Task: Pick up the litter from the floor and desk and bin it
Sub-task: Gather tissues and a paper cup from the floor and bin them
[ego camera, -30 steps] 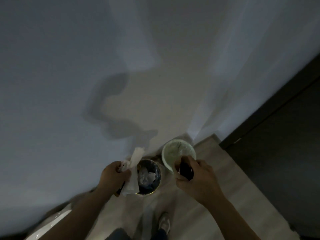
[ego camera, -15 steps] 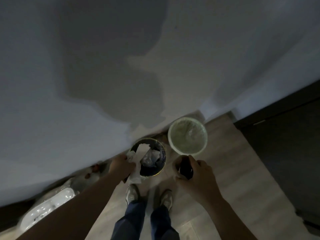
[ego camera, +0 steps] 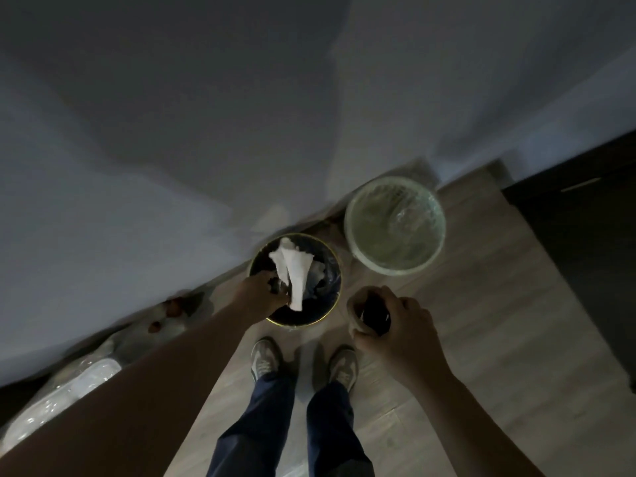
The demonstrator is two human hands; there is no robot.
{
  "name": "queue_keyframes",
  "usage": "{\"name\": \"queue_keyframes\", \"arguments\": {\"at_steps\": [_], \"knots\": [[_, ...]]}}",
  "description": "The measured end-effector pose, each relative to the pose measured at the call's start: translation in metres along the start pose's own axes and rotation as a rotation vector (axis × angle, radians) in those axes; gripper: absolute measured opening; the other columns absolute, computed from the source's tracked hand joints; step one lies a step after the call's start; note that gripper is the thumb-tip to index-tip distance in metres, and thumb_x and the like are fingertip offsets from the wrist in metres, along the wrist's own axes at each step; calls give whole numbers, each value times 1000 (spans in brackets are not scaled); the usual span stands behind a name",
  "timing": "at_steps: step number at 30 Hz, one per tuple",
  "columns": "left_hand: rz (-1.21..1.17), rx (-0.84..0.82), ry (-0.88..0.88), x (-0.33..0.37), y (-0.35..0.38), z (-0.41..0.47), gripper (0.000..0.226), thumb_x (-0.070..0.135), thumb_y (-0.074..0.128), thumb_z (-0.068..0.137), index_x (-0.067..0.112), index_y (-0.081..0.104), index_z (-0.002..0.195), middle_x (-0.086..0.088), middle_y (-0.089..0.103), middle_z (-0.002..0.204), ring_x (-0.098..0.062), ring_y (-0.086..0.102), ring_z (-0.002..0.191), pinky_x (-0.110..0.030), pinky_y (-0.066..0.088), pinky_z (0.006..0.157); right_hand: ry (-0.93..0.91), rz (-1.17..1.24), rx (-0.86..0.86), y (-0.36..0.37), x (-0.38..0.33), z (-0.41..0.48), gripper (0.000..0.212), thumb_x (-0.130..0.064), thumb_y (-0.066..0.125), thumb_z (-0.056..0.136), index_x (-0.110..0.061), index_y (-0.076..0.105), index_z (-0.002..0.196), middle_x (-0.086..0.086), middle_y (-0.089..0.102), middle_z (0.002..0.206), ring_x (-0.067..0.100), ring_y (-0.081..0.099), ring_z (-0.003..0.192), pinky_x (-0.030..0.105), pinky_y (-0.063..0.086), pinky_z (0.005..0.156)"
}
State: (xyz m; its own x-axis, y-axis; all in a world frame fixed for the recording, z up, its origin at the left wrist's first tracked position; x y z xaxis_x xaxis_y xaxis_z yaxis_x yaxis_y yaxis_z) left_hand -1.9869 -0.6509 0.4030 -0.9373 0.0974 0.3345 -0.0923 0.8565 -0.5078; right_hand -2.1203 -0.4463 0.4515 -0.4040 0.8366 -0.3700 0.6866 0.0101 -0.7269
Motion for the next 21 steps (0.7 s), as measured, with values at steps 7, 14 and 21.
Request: {"name": "queue_keyframes", "arguments": {"at_steps": [7, 14, 21], "knots": [[218, 35, 109, -35, 3, 8, 32, 20, 66, 83, 7, 65, 112, -11, 68, 109, -27, 62, 107, -33, 47, 93, -29, -156, -79, 35, -11, 25, 72, -54, 62, 63, -32, 44, 128, 2, 52, 111, 27, 52, 104, 35, 45, 83], [311, -40, 147, -63, -10, 1, 30, 21, 61, 86, 13, 62, 115, -3, 65, 112, -18, 59, 109, -29, 47, 94, -70, -178, -202, 66, -40, 51, 86, -63, 72, 60, -30, 37, 132, 4, 47, 127, 27, 46, 117, 39, 41, 93], [299, 19, 170, -81, -29, -2, 29, 17, 61, 83, 14, 63, 112, -2, 67, 107, -17, 62, 101, -26, 49, 87, -66, -218, -298, 88, -74, 71, 128, -64, 76, 61, -25, -4, 153, 10, -3, 160, 37, 3, 146, 53, 23, 113]]}}
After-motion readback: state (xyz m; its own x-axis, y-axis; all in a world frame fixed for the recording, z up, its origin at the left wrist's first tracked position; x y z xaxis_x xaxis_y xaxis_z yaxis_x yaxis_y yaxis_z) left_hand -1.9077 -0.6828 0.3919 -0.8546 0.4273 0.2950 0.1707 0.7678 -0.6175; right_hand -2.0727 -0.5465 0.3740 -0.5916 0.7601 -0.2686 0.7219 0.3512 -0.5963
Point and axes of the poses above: each hand's wrist, its own z-axis towards the middle knuckle, its own y-axis out of the palm, x = y × z, the point moved 1 cm from there along z, towards the middle knuckle
